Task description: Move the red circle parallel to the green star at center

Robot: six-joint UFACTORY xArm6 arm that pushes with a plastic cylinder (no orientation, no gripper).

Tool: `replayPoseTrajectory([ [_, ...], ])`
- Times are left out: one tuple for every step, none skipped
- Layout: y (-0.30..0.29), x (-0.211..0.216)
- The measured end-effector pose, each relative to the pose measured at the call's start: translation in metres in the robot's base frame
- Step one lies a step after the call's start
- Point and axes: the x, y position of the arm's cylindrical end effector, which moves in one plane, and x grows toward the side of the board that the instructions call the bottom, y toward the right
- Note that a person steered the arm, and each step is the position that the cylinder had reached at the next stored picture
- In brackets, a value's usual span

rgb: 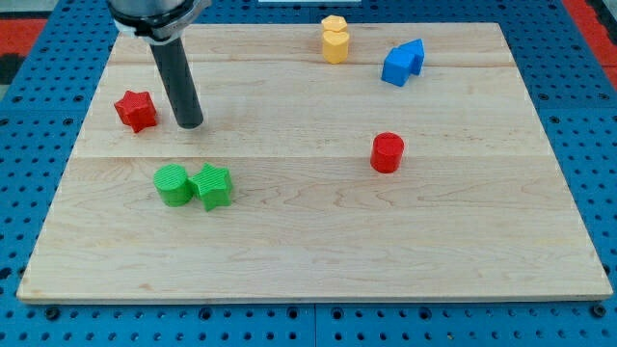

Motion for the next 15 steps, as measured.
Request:
replayPoseTrajectory([
  [0.010,-0.016],
  [0.030,-0.029],
  [0.073,-0.004],
  [0.112,-0.001],
  [0.177,-0.001],
  [0.253,-0.001],
  [0.272,0.068],
  [0.280,0.103],
  [0.223,0.090],
  [0.240,0.073],
  [0.271,0.060],
  [0.210,0.051],
  [0.134,0.039],
  [0.078,0.016],
  [0.037,-0.006],
])
